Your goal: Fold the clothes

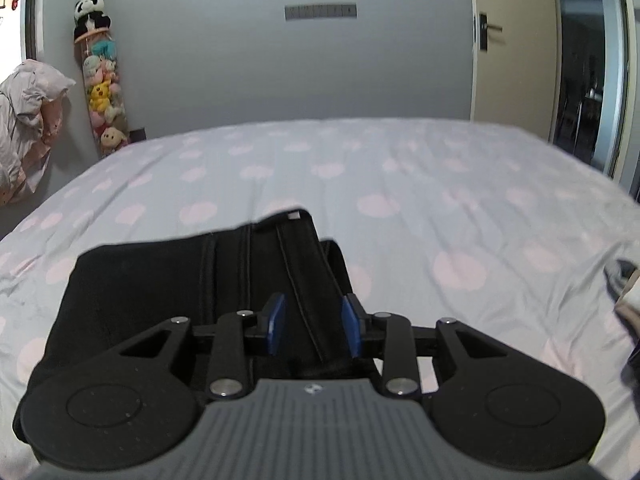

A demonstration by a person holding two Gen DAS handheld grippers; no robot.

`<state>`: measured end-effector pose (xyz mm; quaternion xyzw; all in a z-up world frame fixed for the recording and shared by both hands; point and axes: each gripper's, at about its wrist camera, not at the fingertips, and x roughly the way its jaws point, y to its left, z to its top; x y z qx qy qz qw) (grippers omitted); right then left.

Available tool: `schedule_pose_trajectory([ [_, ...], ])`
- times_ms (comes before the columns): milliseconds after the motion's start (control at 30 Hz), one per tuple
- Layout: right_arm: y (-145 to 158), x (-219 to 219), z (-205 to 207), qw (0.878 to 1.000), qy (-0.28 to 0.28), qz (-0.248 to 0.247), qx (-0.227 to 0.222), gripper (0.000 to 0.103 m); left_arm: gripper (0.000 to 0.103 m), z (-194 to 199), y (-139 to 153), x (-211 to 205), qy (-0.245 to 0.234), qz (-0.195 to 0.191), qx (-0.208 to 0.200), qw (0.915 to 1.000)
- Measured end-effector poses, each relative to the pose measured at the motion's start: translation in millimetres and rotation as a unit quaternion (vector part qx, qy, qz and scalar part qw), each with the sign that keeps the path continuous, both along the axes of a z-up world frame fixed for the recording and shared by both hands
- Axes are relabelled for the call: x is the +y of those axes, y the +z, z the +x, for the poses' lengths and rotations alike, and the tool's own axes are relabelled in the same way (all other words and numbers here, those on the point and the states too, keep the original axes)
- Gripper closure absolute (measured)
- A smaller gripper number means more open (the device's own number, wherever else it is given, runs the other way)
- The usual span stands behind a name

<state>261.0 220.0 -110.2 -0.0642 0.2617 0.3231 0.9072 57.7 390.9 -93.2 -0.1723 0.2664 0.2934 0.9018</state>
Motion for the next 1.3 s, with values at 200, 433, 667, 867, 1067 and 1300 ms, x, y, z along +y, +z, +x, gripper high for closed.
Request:
schedule_pose_trajectory([
  [200,6.5,20.1,1.7,0.999,0.027,-0.021,-0.029,0.063,0.052,31.2,14.4,44.0,0.034,-0.003,-0.033,0.9989],
  [433,3.6,46.9,30.8,0.999,0.026,-0.006,-0.019,0.063,0.063,73.1,-24.6,71.6,0.011,-0.043,0.004,0.9990],
  [667,-31.7,69.3,41.8,0.998,0.053,-0.035,0.003,0.063,0.063,92.0,-65.5,83.2,0.000,-0.079,0.052,0.9955],
  [867,-39.8,67.4,56.7,0.996,0.071,-0.032,0.034,0.060,0.062,108.4,-81.6,87.0,-0.002,-0.083,0.090,0.9925],
  [1067,-46.6,67.0,67.6,0.995,0.084,-0.016,0.057,0.060,0.061,114.9,-84.7,99.9,0.006,-0.115,0.098,0.9886],
  [1300,-27.7,30.4,86.7,0.987,0.103,0.066,0.107,0.051,0.046,86.9,-56.3,89.2,0.031,-0.093,0.060,0.9933],
])
